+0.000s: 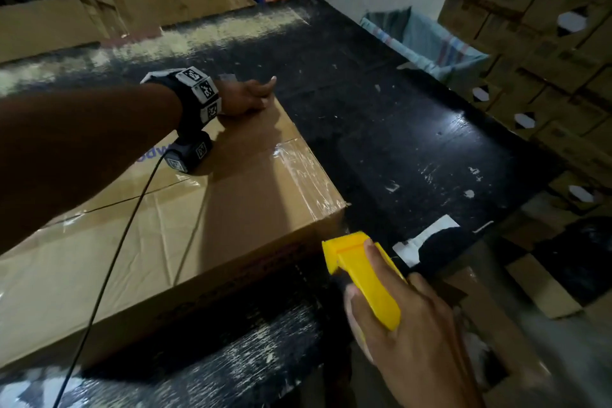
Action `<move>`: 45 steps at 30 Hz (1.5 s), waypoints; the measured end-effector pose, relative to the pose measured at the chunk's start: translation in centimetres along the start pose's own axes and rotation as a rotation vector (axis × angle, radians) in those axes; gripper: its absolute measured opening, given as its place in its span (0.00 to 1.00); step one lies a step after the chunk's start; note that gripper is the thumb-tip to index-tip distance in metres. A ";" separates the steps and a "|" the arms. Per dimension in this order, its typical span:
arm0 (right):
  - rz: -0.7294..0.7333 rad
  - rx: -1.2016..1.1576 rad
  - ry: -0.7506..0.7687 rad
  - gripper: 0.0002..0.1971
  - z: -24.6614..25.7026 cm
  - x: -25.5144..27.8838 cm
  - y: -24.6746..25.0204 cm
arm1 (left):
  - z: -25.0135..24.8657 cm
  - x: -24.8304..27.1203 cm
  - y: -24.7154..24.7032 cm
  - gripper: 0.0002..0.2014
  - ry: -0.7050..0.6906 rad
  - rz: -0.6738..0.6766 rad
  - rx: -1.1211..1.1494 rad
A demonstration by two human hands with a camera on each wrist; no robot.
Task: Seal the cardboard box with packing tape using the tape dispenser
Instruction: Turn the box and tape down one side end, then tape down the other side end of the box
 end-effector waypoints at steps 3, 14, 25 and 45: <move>0.148 0.035 -0.100 0.37 -3.7 0.8 -3.1 | 0.1 0.0 0.0 0.34 -0.037 -0.005 -0.053; -0.184 -0.587 0.065 0.27 -4.7 0.8 -0.2 | -15.2 14.1 -4.2 0.40 -0.471 0.067 -0.177; -0.393 -0.743 0.252 0.30 -3.0 0.7 1.4 | -18.6 16.8 -10.6 0.36 -0.400 0.174 -0.296; -0.410 -0.636 0.617 0.33 1.6 5.8 5.1 | -15.4 30.2 -5.7 0.17 -0.061 -0.058 1.201</move>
Point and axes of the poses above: each hand's wrist, its own x-axis away from the middle knuckle, its own y-axis out of the back of the hand, z = x × y, the point moved 10 cm from there along -x, towards the middle knuckle, and after that the axes turned 6 degrees about x, right-handed, at the moved point
